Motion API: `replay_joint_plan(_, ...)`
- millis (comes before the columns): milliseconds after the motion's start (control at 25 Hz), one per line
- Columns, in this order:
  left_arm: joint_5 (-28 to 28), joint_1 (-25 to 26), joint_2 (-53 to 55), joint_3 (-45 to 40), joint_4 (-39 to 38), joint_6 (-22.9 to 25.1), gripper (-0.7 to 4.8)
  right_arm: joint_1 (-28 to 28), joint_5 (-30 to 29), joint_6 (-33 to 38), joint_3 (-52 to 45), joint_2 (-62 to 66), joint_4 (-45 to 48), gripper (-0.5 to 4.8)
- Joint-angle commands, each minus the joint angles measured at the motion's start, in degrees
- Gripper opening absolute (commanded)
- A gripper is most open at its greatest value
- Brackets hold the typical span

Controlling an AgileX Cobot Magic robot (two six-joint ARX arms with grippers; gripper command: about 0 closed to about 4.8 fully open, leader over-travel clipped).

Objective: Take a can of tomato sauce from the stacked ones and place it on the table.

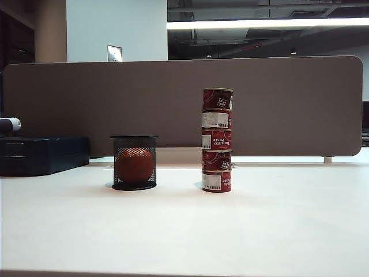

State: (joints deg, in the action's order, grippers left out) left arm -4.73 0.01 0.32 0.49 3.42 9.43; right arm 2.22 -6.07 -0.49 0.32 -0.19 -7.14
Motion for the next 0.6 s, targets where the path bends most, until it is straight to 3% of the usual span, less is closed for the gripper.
replay_joint_plan(40,-0.22,0.09,0.04,0.13,0.48,0.17,-0.05,0.09,-1.33,0.81,0.20,0.02,5.49,-0.08)
replay_joint_plan(320,-4.90,0.07,0.04,0.13,0.48,-1.36,-0.05,0.31,-1.77,6.60,0.68,0.02,9.14,-0.08)
replay_joint_plan(599,-12.13,0.07,0.04,0.13,0.46,-1.31,-0.05,0.42,-2.84,6.58,7.04,0.28,3.39,-0.08)
